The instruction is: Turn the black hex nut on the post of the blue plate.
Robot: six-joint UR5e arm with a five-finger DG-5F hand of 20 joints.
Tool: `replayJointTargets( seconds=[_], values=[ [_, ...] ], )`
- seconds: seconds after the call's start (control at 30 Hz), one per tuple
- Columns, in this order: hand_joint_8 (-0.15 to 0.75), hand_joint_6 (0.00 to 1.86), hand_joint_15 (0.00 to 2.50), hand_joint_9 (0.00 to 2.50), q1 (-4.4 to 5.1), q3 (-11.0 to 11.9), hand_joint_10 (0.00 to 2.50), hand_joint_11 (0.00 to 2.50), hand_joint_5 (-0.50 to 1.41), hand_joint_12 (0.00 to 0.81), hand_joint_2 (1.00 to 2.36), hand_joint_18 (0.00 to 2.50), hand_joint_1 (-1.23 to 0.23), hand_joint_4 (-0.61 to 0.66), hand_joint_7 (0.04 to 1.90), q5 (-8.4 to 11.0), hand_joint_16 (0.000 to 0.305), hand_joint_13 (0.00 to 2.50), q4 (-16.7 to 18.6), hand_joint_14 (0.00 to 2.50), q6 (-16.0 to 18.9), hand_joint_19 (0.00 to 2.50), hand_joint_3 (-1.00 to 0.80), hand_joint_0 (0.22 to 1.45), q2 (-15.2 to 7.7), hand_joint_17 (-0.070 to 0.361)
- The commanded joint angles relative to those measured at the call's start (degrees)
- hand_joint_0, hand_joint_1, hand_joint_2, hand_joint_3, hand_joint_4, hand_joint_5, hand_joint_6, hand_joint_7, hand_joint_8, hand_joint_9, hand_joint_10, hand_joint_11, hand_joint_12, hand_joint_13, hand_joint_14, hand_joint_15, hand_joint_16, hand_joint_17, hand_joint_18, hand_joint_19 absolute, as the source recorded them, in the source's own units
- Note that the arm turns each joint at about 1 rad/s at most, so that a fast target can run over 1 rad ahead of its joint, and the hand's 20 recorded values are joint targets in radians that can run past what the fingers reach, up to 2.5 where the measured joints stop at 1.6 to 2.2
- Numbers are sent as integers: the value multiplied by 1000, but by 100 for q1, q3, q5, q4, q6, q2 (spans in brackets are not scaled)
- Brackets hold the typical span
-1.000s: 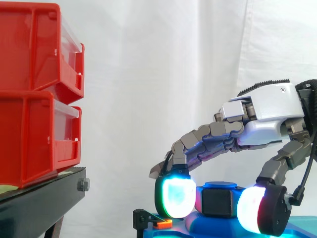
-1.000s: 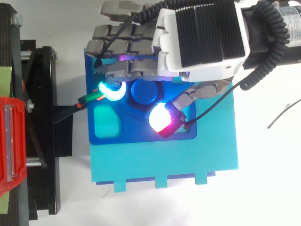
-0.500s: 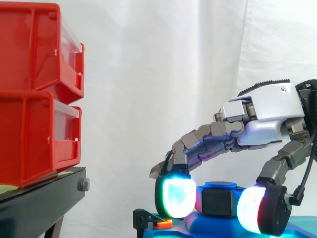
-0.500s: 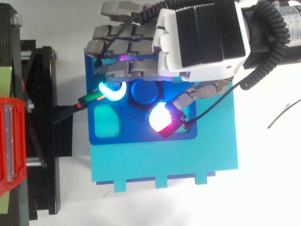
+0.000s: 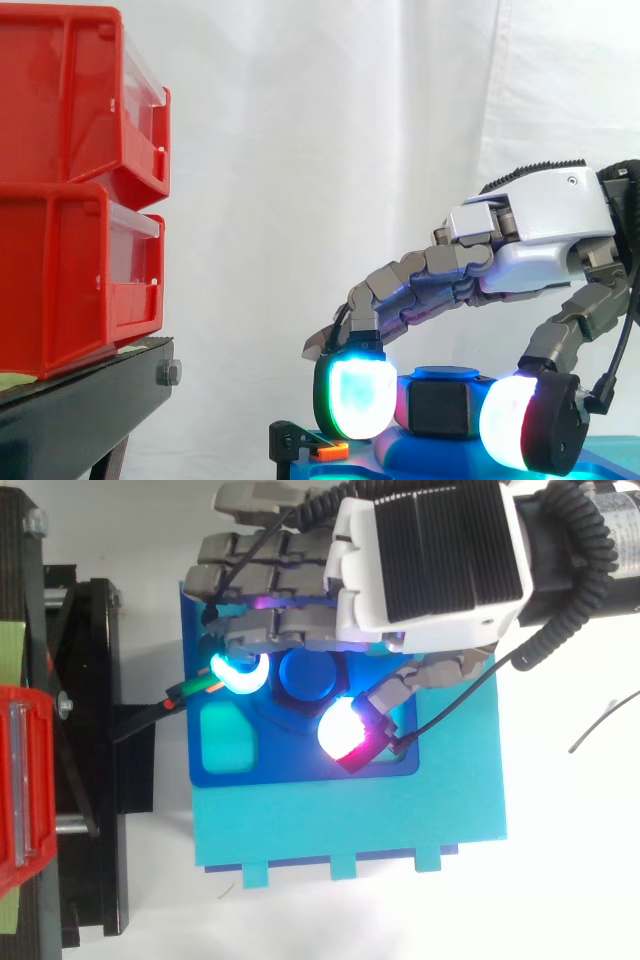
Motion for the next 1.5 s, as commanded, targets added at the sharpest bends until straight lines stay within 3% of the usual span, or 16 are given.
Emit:
replayJointTargets(
  seconds=[0.0,0.33,0.7,1.03,1.37,1.47],
  values=[
    [217,501,0,249,0,0,0,25,-202,348,1005,114,-780,174,1146,0,54,161,-4,0,-2,115,-430,549,-6,122],
    [226,501,0,256,0,0,0,34,-201,355,1003,118,-749,181,1145,-9,56,166,-4,0,-2,121,-465,516,-6,126],
    [264,502,0,234,0,0,0,21,-229,398,1000,102,-629,206,990,0,65,148,32,0,34,130,-500,418,3,147],
    [268,502,4,214,70,457,0,13,-240,408,1000,80,-585,201,941,44,68,136,-171,0,306,136,-500,401,3,153],
    [270,502,5,213,105,677,0,13,-239,409,1000,82,-544,203,937,44,69,135,-399,0,464,145,-500,401,20,155],
    [269,502,5,212,105,703,0,12,-237,409,1000,80,-534,204,938,79,69,133,-663,0,622,146,-500,403,99,155]
  ],
)
